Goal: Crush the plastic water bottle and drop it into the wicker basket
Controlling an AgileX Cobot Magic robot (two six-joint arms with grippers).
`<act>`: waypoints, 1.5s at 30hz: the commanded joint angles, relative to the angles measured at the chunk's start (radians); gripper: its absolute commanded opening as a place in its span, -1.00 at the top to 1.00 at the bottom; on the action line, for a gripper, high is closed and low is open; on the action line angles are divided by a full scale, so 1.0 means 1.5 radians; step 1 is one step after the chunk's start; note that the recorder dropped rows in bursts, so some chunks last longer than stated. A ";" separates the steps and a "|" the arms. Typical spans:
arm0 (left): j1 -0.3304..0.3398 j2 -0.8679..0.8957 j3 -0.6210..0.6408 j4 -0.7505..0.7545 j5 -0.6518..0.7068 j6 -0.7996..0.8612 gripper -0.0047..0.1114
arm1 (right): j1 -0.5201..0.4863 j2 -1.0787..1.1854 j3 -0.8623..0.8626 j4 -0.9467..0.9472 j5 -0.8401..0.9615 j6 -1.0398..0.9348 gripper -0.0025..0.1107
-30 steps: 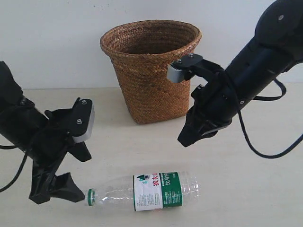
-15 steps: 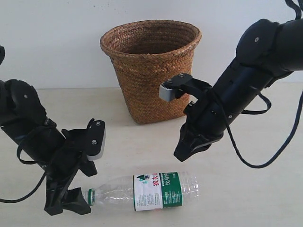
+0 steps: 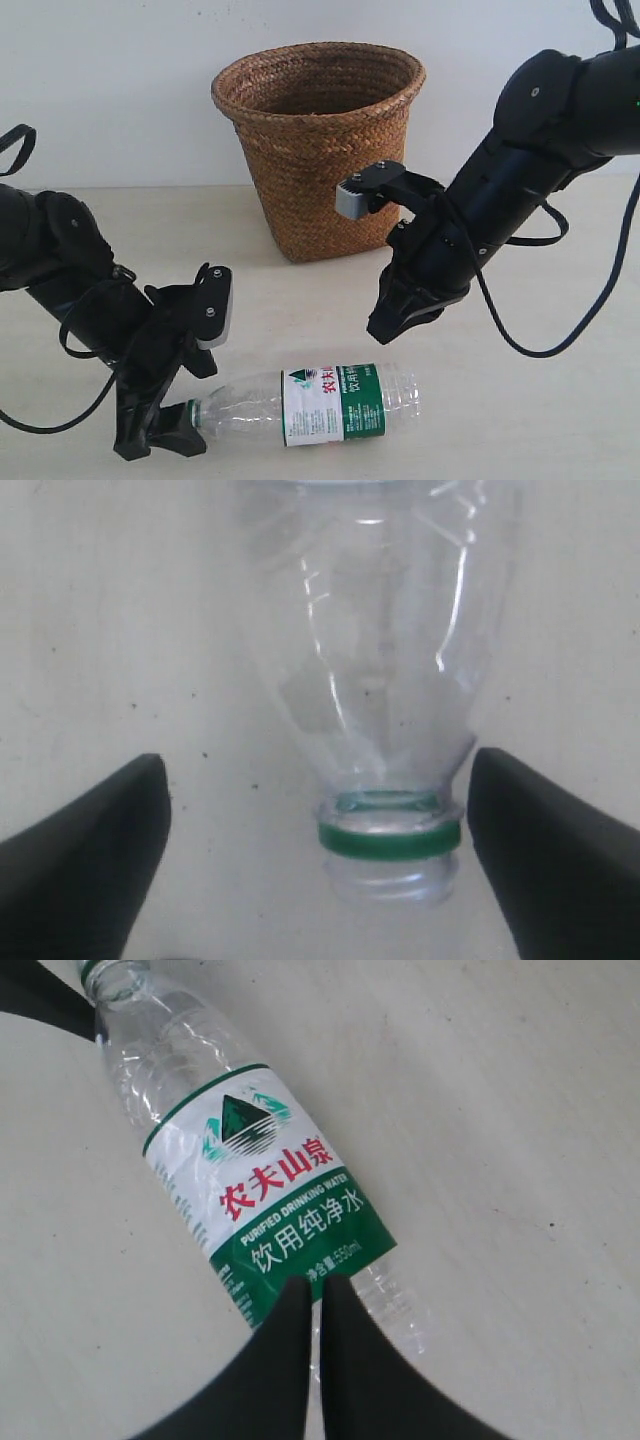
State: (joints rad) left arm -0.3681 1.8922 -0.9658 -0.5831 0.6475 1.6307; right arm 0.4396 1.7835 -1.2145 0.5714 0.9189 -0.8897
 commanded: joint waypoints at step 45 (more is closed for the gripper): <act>-0.004 0.037 -0.004 -0.017 -0.016 -0.001 0.84 | 0.121 0.172 -0.064 0.063 -0.068 0.106 0.96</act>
State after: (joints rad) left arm -0.3681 1.9362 -0.9742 -0.6045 0.6212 1.6433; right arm 0.6179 2.0032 -1.3121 0.6966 0.7967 -0.7474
